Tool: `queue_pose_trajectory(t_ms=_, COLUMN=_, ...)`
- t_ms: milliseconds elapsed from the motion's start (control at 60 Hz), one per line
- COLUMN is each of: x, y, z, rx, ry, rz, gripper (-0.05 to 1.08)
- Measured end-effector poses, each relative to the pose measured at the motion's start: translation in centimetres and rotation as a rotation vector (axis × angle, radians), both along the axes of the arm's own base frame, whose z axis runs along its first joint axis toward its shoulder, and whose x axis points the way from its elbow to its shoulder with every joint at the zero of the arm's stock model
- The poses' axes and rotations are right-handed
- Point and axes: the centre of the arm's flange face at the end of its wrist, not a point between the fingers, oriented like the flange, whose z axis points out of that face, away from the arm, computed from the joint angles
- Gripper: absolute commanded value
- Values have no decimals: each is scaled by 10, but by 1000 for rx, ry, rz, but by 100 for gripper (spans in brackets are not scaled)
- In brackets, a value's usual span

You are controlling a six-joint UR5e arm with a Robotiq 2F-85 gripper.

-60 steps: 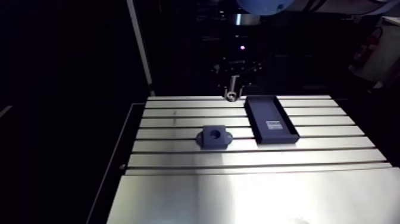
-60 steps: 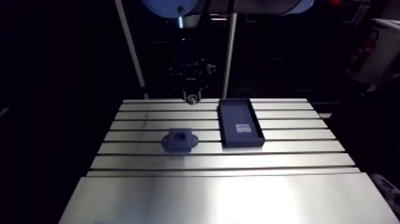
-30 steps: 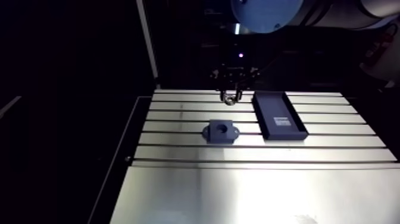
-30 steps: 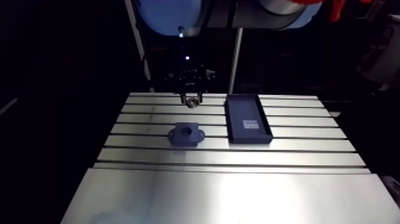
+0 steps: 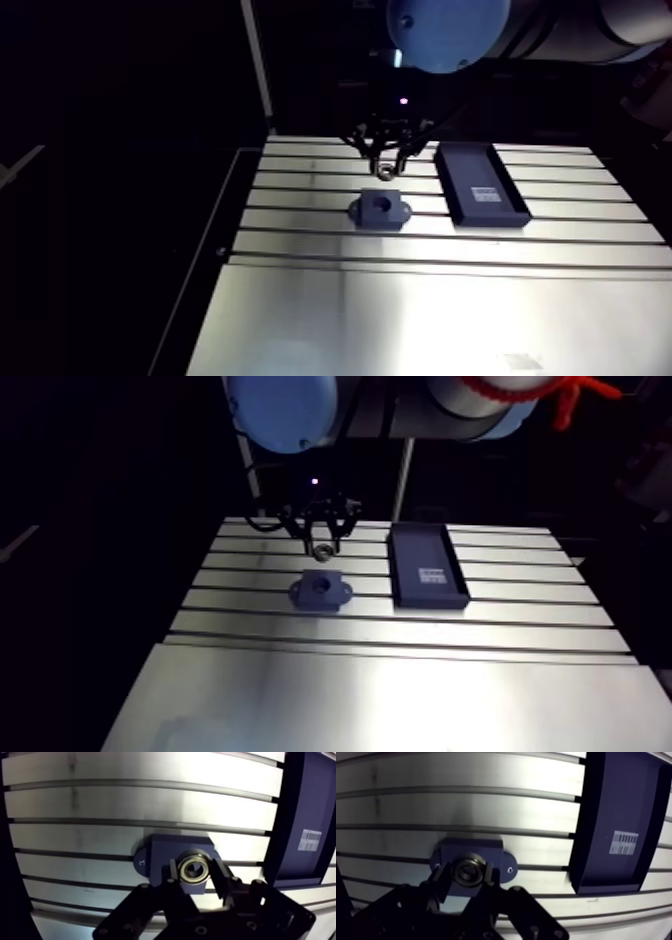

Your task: Pick up the bearing and press it into the housing until flush.

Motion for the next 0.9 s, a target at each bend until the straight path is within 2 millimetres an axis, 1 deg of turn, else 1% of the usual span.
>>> queue_pose_trajectory(t_ms=233, x=2, y=-3, z=-8, rx=0, ry=-11, rz=5, gripper=68)
queue_pose_trajectory(t_ms=900, x=6, y=-5, z=-14, rx=0, ry=-23, rz=6, gripper=69)
